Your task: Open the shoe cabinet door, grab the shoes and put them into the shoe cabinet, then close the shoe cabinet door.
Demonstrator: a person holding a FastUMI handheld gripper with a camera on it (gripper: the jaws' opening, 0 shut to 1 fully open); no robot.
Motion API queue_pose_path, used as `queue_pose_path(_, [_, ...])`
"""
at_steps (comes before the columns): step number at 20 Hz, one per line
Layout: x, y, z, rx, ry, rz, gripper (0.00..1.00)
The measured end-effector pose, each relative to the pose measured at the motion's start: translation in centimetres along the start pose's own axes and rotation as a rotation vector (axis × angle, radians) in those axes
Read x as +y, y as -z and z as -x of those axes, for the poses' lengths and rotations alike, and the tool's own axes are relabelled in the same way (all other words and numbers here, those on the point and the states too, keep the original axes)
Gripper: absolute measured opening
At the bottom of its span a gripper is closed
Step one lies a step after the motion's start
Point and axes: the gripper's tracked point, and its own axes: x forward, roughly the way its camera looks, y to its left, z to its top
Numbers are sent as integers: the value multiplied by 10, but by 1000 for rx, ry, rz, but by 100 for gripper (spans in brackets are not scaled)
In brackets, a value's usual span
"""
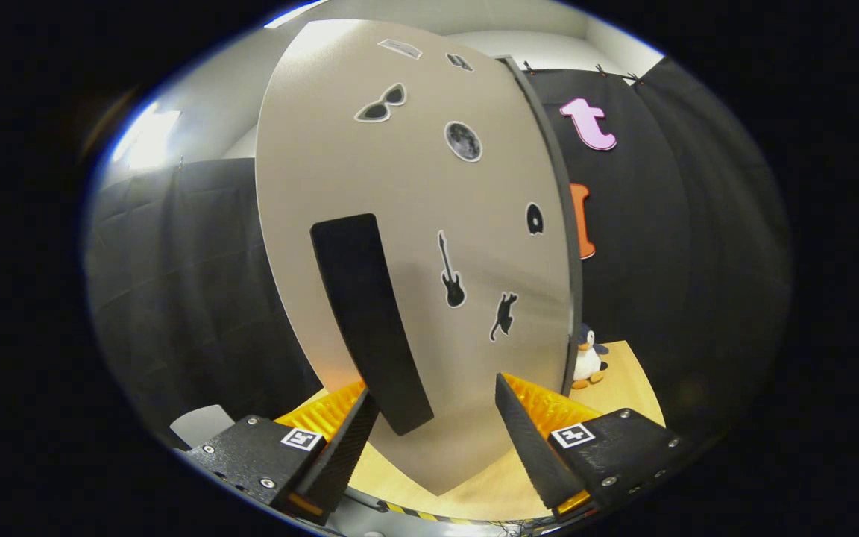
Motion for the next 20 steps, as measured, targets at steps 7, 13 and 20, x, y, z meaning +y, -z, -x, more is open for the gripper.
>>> queue_pose_path(7, [53,-9,-69,-24,2,61,96])
queue_pose_path(13, [72,-12,-112,-37,17,69,96])
queue_pose_path(20, [80,-13,-135,-54,53,74,96])
